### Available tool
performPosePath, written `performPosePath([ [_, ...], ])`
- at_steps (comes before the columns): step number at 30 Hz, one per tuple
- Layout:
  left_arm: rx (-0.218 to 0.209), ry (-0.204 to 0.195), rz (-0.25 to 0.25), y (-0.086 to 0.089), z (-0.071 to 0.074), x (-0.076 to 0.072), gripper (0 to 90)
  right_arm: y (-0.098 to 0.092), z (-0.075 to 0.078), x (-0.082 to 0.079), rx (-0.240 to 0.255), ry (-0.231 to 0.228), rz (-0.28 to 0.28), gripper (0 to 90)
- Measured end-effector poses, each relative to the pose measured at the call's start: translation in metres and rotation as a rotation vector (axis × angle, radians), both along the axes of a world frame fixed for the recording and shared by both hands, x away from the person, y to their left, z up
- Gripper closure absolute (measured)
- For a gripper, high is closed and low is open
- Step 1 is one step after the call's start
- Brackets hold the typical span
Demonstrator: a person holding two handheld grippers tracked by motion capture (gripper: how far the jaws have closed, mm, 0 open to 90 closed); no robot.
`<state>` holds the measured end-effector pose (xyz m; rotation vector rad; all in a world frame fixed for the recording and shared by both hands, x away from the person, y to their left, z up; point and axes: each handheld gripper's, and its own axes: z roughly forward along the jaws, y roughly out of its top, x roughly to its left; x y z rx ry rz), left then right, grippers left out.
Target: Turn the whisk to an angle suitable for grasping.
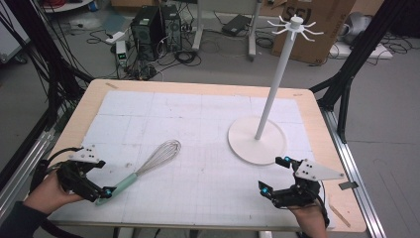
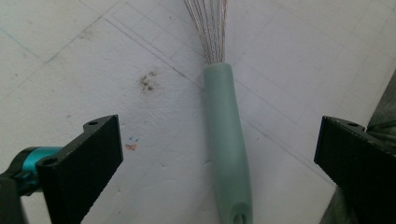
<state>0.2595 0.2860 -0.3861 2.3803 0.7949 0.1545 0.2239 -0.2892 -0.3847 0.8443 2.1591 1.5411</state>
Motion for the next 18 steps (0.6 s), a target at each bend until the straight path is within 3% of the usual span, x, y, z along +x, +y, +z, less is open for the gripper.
performPosePath([
  [5,0.042,0.029,-0.016,-0.011,0.001,0.004,1.6,0.001,-0.001,0.001,-0.003,0.008,-0.001,2.1],
  [13,0.122,0.091,0.013,-0.032,-0.007,0.016,1.9,-0.001,-0.002,0.000,0.000,0.015,-0.004,2.1],
  [18,0.140,0.129,0.018,-0.039,-0.011,0.021,10.1,-0.003,-0.002,0.000,0.002,0.015,-0.009,2.1],
])
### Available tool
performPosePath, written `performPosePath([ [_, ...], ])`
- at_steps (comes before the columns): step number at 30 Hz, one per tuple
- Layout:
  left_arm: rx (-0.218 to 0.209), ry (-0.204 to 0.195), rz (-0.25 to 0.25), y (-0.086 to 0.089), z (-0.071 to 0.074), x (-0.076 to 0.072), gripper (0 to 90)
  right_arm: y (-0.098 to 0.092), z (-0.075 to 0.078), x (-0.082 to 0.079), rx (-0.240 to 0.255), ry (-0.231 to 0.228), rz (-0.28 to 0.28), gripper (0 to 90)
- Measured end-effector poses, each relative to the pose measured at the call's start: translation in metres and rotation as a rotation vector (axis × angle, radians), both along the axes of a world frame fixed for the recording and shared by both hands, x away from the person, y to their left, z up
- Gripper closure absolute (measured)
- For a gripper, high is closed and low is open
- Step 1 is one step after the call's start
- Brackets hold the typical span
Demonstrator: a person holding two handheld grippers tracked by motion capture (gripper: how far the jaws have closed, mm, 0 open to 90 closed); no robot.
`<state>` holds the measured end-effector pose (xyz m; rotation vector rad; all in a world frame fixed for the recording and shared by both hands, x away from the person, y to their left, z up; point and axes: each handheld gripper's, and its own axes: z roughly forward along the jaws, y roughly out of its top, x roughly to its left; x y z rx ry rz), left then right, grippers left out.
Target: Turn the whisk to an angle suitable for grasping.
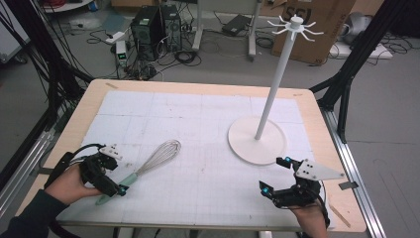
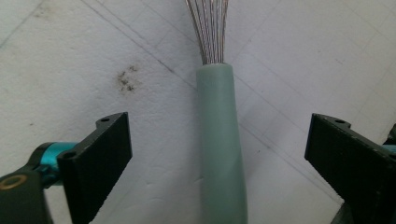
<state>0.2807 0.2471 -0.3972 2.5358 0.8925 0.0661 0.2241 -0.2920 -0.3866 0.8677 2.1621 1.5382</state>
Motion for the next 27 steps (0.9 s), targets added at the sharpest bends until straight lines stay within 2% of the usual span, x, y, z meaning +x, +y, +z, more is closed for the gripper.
performPosePath([
  [9,0.059,0.023,0.004,-0.014,-0.007,0.006,19.6,0.000,0.000,0.000,-0.002,-0.004,0.003,2.1],
  [11,0.054,0.027,0.004,-0.016,-0.008,0.007,22.4,0.000,0.000,0.000,-0.002,-0.004,0.002,2.1],
  [14,0.073,0.039,-0.004,-0.019,-0.009,0.008,27.3,0.000,0.001,0.000,-0.004,-0.002,0.001,2.1],
  [15,0.076,0.042,-0.001,-0.020,-0.009,0.008,31.9,-0.001,0.001,0.000,-0.004,-0.008,-0.001,2.1],
  [21,0.105,0.049,-0.004,-0.022,-0.012,0.011,40.3,0.000,0.001,0.000,-0.003,-0.003,0.001,2.1],
  [27,0.102,0.055,0.012,-0.023,-0.014,0.013,46.9,0.000,0.000,0.000,-0.003,-0.005,0.000,2.1],
])
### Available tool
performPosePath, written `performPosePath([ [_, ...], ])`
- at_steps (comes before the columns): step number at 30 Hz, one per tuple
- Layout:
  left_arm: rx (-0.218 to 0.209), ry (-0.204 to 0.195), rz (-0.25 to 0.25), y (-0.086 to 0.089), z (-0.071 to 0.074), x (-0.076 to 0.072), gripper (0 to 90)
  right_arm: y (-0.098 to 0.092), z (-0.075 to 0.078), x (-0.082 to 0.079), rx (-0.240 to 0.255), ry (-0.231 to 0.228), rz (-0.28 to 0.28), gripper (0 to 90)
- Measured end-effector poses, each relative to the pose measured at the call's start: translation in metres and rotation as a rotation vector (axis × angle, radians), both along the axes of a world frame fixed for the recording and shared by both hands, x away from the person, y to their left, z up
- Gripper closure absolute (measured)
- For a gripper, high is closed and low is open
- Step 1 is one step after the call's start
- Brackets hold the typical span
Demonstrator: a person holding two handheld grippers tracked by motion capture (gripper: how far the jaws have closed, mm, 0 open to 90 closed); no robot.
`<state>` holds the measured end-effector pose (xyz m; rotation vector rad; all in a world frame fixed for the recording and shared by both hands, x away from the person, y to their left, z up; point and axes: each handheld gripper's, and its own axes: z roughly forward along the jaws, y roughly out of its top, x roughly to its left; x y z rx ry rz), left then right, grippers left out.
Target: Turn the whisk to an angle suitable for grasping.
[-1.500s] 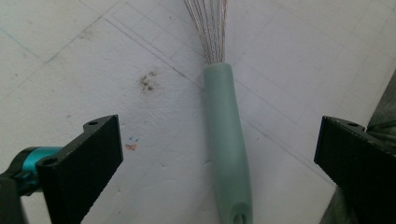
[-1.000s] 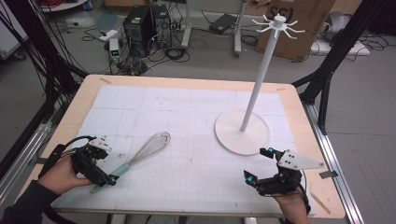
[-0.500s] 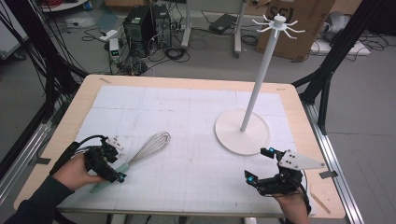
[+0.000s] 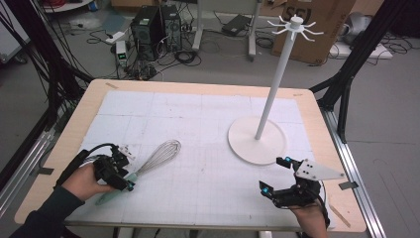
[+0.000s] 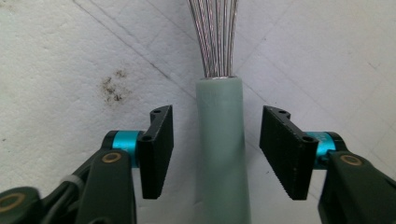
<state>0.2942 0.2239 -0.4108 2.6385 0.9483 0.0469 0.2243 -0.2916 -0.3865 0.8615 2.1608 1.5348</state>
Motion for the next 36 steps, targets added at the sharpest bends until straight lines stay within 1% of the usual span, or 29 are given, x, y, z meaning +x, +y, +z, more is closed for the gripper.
performPosePath([
  [1,-0.006,0.001,0.006,0.000,0.000,0.000,47.5,0.000,0.000,0.000,0.000,0.002,0.001,2.1],
  [4,0.004,0.003,-0.001,-0.001,-0.001,0.001,49.9,0.000,-0.001,0.000,-0.001,0.006,0.001,2.1],
  [6,0.007,0.003,-0.002,-0.002,-0.001,0.000,51.7,0.000,-0.001,0.001,-0.003,-0.002,-0.001,2.1],
  [9,0.009,-0.004,-0.001,-0.004,-0.003,-0.001,54.1,0.000,-0.001,0.001,-0.001,0.001,-0.002,2.1],
  [10,0.022,-0.005,-0.009,-0.005,-0.003,-0.001,55.1,0.000,-0.001,0.001,0.000,0.000,-0.002,2.1],
  [11,0.019,-0.007,-0.004,-0.006,-0.003,-0.002,57.2,-0.001,-0.001,0.001,-0.001,-0.004,-0.003,2.1],
  [12,0.024,-0.005,-0.009,-0.007,-0.004,-0.002,57.2,-0.001,-0.001,0.001,-0.001,-0.004,-0.003,2.1],
  [15,0.048,-0.012,-0.012,-0.010,-0.005,-0.002,59.7,-0.001,0.000,0.000,0.002,0.006,-0.002,2.1],
  [20,0.053,-0.024,-0.012,-0.012,-0.006,-0.003,63.3,-0.002,-0.001,0.001,0.000,0.000,-0.005,2.1],
  [22,0.057,-0.030,-0.016,-0.013,-0.006,-0.004,64.5,-0.002,-0.001,0.001,0.000,0.002,-0.005,2.1],
  [23,0.063,-0.039,-0.020,-0.013,-0.006,-0.005,64.6,-0.001,-0.001,0.000,0.002,0.008,-0.005,2.1],
  [24,0.063,-0.043,-0.016,-0.014,-0.006,-0.006,65.0,-0.001,-0.001,0.001,-0.001,0.006,-0.006,2.1],
  [28,0.068,-0.047,-0.018,-0.015,-0.005,-0.007,66.7,-0.001,-0.001,0.001,-0.001,0.003,-0.005,2.1],
  [30,0.061,-0.050,-0.012,-0.015,-0.006,-0.008,66.9,-0.001,-0.001,0.001,-0.003,0.001,-0.004,2.1],
  [31,0.063,-0.054,-0.015,-0.015,-0.006,-0.007,67.0,-0.001,-0.001,0.000,-0.002,0.006,-0.004,2.1],
  [33,0.069,-0.058,-0.022,-0.015,-0.006,-0.008,67.3,-0.001,-0.001,0.000,-0.005,0.000,-0.008,2.1],
  [34,0.073,-0.060,-0.024,-0.015,-0.006,-0.008,67.3,-0.001,0.000,0.000,-0.003,0.009,-0.006,2.1],
  [36,0.071,-0.067,-0.018,-0.016,-0.006,-0.010,67.6,-0.001,0.000,0.000,-0.003,0.006,-0.004,2.1],
])
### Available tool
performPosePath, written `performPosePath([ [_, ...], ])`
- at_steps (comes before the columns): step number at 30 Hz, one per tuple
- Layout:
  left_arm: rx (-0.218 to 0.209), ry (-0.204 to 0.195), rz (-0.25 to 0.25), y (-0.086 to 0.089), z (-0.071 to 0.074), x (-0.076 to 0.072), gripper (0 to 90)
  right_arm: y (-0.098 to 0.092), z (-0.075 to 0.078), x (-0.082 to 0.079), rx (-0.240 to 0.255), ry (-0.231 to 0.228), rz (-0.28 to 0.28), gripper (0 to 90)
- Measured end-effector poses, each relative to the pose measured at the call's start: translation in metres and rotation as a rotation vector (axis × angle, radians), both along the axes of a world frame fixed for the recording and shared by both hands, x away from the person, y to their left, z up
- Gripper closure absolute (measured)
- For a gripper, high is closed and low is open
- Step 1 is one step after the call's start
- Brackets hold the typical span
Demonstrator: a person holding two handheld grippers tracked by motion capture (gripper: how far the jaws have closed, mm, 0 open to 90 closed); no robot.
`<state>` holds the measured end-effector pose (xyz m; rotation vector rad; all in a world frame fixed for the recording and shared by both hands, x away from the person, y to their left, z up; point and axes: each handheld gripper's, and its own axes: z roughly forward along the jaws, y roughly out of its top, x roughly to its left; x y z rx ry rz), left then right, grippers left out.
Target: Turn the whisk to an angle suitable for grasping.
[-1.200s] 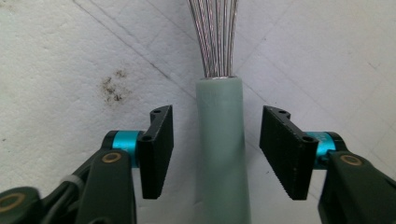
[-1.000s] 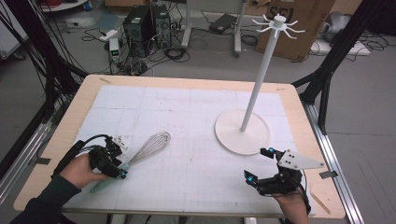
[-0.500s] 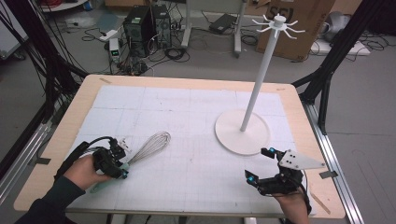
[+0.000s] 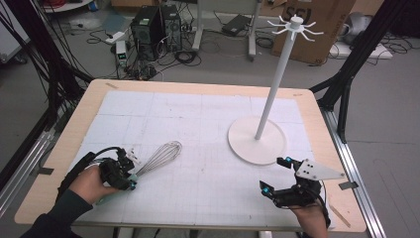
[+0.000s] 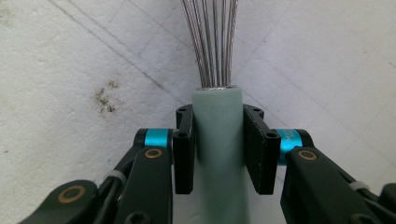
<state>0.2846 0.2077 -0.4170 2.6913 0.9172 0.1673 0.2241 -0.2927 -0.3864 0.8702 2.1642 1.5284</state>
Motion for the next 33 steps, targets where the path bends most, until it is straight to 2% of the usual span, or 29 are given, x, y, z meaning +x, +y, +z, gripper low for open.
performPosePath([
  [8,-0.015,-0.002,-0.007,0.002,-0.001,0.000,68.8,0.002,-0.001,0.001,-0.016,-0.001,0.008,2.1],
  [18,-0.023,-0.006,-0.009,0.002,-0.001,-0.001,69.1,-0.002,0.001,-0.002,-0.005,-0.002,-0.001,2.1],
  [22,-0.010,-0.016,-0.034,0.002,0.000,-0.001,69.3,-0.003,0.001,-0.001,-0.005,-0.002,-0.004,2.1],
  [28,-0.031,-0.022,-0.048,0.003,0.000,-0.001,69.3,-0.007,0.001,-0.001,0.000,-0.008,-0.018,2.1],
  [33,-0.039,-0.056,-0.083,0.000,0.000,-0.005,69.4,-0.010,0.002,-0.002,0.009,-0.009,-0.028,2.1],
])
